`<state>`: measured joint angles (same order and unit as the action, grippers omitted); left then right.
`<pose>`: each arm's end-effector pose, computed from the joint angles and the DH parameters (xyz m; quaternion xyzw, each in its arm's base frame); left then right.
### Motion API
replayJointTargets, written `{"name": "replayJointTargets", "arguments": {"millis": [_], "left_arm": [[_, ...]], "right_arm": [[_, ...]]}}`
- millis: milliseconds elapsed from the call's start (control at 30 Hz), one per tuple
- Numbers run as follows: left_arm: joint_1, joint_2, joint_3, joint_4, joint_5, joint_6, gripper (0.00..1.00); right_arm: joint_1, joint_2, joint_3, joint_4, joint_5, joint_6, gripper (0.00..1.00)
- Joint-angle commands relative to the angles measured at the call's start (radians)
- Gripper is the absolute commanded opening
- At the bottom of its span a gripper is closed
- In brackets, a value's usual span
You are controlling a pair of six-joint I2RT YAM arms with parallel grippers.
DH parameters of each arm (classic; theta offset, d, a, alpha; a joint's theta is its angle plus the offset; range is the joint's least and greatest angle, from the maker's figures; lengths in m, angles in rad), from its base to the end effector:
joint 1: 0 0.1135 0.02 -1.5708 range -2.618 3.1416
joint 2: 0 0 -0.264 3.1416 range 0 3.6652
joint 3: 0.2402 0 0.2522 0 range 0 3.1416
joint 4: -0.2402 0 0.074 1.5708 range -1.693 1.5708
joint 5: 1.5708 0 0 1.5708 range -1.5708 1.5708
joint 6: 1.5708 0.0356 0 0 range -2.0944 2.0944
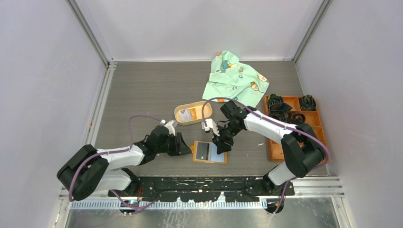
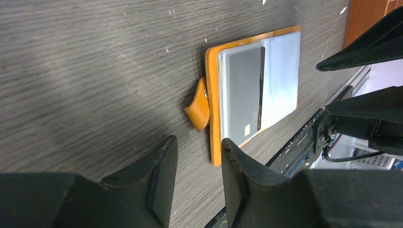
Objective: Put the credit cards into the card holder
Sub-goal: Close the card holder at the center of the board.
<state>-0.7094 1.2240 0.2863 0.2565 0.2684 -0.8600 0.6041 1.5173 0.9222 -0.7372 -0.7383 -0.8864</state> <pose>0.1515 -0.1425 0.1316 -0.0099 0.8964 -0.3868 0.2164 0.2054 0.1709 0.1920 -0.6595 0.6514 0.3391 0.1603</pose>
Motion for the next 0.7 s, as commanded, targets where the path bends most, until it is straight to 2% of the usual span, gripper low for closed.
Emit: {"name": "replayJointTargets", "arguments": {"millis": [0,167,300,367,467,533,667], "left_arm": [[0.015,0.071,0.048,0.083,0.070,-0.001,0.41],[0.022,0.148,0.065,0.123,0.078,-0.031,0.41],[0.031,0.190,0.078,0.103,0.063,-0.030,0.36],[0.034,0.206,0.085,0.095,0.059,-0.025,0.31],[0.035,0.224,0.098,0.085,0.056,-0.012,0.18],[0.038,0.242,0.110,0.084,0.059,-0.005,0.14],[0.040,0.274,0.128,0.104,0.084,0.009,0.00]], "right_arm": [[0.005,-0.036,0.007,-0.010,0.005,-0.051,0.50],[0.017,-0.038,0.003,-0.017,0.016,-0.077,0.50],[0.039,-0.041,-0.007,-0.035,0.039,-0.132,0.50],[0.045,-0.043,-0.011,-0.044,0.048,-0.159,0.50],[0.049,-0.042,-0.014,-0.052,0.057,-0.179,0.50],[0.050,-0.044,-0.014,-0.055,0.060,-0.186,0.50],[0.050,-0.049,-0.020,-0.061,0.070,-0.206,0.50]]}}
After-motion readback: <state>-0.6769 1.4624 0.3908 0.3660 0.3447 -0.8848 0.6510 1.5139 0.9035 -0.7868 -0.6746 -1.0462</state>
